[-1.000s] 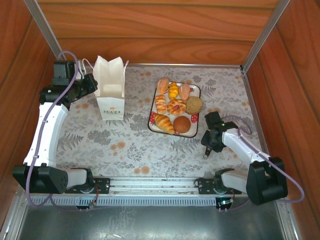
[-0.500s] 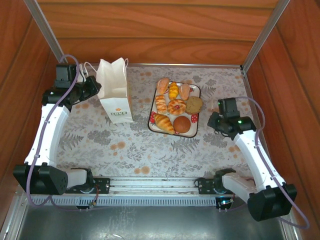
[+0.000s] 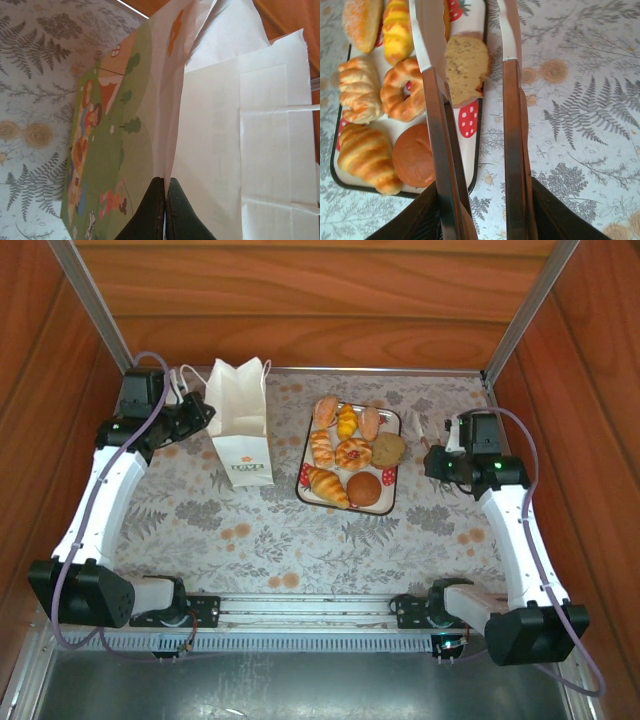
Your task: Place the fake bread into the paper bag
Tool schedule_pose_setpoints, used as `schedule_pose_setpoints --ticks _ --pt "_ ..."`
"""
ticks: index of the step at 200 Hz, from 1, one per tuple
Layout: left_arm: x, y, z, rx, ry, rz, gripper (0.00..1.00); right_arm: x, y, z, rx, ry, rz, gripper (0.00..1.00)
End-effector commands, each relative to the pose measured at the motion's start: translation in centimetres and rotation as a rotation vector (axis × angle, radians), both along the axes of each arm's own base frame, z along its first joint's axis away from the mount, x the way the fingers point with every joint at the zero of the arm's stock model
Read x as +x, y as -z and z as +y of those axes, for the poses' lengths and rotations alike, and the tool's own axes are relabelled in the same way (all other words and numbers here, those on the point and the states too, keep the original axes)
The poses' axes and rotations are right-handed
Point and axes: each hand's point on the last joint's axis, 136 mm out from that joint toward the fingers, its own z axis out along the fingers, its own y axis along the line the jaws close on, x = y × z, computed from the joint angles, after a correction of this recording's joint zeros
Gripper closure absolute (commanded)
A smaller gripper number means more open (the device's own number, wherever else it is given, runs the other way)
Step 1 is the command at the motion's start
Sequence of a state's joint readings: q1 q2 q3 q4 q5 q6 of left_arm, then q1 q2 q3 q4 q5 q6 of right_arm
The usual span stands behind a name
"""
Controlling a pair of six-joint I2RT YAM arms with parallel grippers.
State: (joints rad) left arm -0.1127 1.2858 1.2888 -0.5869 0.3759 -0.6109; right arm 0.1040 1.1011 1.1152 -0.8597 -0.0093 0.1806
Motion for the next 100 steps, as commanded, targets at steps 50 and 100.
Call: schedule_pose_setpoints --ticks 50,100 --pt "1.2 1.4 -2.6 0.008 0.051 0.017 1.0 1.6 0.4 2.8 0.06 -0.191 0.058 0.57" --pt "1.5 3.2 -2.6 0.036 0.04 0.054 1.0 4.5 1.8 3.6 0.066 -0.2 0.094 0.57"
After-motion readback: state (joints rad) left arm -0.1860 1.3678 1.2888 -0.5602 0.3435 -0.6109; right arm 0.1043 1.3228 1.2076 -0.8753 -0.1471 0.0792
